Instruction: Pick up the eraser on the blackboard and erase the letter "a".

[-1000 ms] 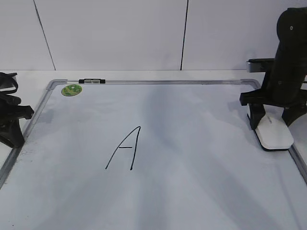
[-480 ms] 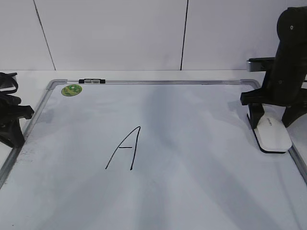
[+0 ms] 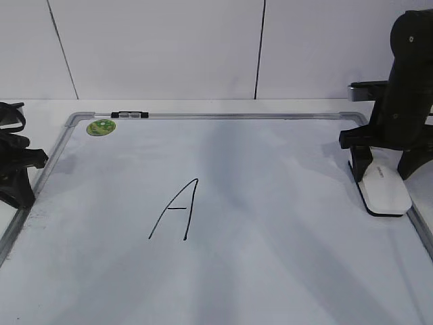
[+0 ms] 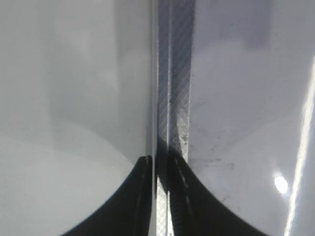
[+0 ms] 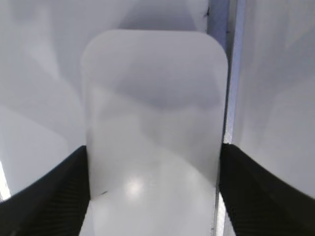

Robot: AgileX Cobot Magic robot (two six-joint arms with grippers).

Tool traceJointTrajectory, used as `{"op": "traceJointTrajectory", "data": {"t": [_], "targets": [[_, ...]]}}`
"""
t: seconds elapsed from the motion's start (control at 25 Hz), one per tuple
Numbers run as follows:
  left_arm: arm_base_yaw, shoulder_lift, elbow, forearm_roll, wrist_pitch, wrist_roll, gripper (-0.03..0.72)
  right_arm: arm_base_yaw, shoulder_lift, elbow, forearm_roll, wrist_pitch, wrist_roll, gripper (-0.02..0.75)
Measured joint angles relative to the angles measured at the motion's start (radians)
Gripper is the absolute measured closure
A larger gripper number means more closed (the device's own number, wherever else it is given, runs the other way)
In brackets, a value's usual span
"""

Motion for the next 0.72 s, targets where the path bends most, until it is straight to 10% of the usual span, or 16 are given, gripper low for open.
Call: {"op": "traceJointTrajectory", "data": {"t": [0.72], "targets": [[0.0,0.0,0.0,0.0,-0.004,0.0,0.57,0.0,0.0,-0.061,0.004,0.052,0.002,0.143]]}}
